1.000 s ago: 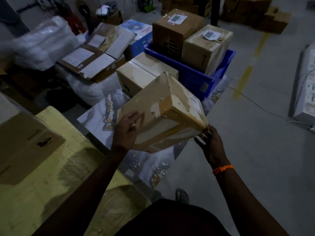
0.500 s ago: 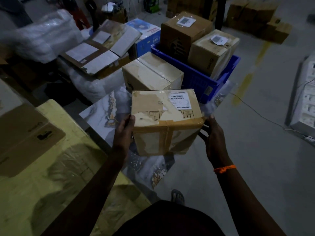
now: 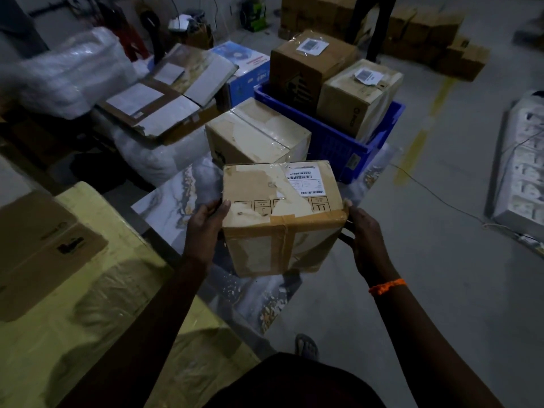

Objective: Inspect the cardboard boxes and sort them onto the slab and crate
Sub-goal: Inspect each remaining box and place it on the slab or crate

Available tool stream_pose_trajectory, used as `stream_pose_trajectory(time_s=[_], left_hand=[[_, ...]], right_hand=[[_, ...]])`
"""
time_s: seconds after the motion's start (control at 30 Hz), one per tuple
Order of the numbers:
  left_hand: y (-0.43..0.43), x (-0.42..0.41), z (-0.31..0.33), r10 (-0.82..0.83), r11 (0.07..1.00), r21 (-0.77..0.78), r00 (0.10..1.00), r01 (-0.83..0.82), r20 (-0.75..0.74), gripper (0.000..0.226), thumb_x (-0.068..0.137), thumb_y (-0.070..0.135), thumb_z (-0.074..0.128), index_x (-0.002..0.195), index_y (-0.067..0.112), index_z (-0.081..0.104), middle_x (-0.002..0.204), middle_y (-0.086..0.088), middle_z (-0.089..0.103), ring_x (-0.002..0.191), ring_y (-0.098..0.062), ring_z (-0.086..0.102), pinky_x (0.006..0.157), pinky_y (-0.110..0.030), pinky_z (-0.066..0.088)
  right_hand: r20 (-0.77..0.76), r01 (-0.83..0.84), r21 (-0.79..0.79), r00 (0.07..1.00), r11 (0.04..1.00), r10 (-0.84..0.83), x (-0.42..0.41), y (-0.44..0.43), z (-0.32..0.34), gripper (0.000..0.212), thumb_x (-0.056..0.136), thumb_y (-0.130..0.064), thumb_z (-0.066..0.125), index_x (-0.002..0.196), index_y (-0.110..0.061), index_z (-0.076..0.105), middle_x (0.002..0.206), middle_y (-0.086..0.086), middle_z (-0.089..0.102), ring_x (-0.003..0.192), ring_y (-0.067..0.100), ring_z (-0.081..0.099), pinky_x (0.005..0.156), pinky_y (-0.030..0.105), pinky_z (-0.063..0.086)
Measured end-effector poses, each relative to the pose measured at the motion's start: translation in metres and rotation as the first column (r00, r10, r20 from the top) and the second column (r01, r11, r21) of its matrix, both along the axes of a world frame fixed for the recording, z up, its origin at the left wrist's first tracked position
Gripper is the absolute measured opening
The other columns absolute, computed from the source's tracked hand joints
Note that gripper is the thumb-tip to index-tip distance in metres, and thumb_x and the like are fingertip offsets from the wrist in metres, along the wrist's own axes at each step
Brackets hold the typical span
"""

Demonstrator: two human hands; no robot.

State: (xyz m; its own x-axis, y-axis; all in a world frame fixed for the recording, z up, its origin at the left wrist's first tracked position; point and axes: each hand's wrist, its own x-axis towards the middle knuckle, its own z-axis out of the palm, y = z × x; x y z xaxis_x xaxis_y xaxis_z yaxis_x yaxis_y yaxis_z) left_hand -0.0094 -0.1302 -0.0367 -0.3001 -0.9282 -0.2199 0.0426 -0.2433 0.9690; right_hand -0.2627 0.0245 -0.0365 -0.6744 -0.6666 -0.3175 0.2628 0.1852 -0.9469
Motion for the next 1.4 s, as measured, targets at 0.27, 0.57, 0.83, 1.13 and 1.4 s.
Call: stream_pose_trajectory(time_s=[0.27,0.57,0.83,1.13,1.4], left_hand=[[-0.023,-0.013,0.015,-0.207,0.976,-0.042,0.971,0.213,0.123,0.036,0.099,0.020,0.062,0.134,0.017,0.061,0.116,-0.006,0.075,0.106,-0.022,0.072,0.093,-0.046,0.058],[0.008,0.041,-0.004,-0.297,0.952,-0.071,0.955,0.298,0.023,0.067,0.084,-0.002,0.075,0.142,0.021,0.051,0.134,-0.002,0.066,0.124,-0.018,0.062,0.099,-0.033,0.055],[0.032,0.106,-0.071,-0.272,0.957,0.072,0.955,0.281,-0.120,0.072,0.080,0.005,0.068,0.147,0.002,0.044,0.149,-0.017,0.051,0.136,-0.031,0.051,0.102,-0.042,0.050],[0.073,0.154,-0.104,-0.176,0.959,0.234,0.983,0.160,0.052,0.048,0.084,0.033,0.075,0.125,0.008,0.067,0.104,0.001,0.077,0.096,-0.016,0.071,0.088,-0.038,0.060],[0.047,0.125,-0.106,-0.320,0.947,0.107,0.904,0.302,0.282,0.027,0.095,0.022,0.069,0.122,0.018,0.065,0.106,-0.002,0.074,0.105,-0.028,0.068,0.081,-0.035,0.057]], right_hand=[[-0.088,-0.183,0.161,0.976,0.970,0.198,0.000,-0.032,0.035,0.060,0.100,-0.056,0.054,0.151,-0.027,0.047,0.149,0.005,0.053,0.124,0.022,0.053,0.106,0.043,0.046],[-0.323,-0.090,-0.024,0.943,0.996,0.078,0.053,0.056,-0.006,0.058,0.091,-0.039,0.078,0.143,-0.035,0.053,0.141,-0.015,0.060,0.127,0.009,0.060,0.090,0.030,0.059],[-0.256,0.026,-0.079,0.966,0.997,-0.046,0.118,0.107,-0.065,0.041,0.086,-0.001,0.059,0.126,-0.012,0.060,0.127,0.001,0.067,0.127,0.021,0.061,0.099,0.044,0.054],[-0.084,0.182,0.095,0.981,0.979,-0.174,0.156,0.126,-0.095,0.027,0.110,-0.022,0.045,0.105,-0.014,0.070,0.101,-0.005,0.076,0.099,0.015,0.072,0.072,0.025,0.057],[-0.278,0.115,0.244,0.960,0.963,-0.044,0.127,0.095,-0.113,0.047,0.088,-0.059,0.068,0.116,-0.022,0.068,0.108,-0.004,0.073,0.098,0.015,0.071,0.076,0.033,0.060]])
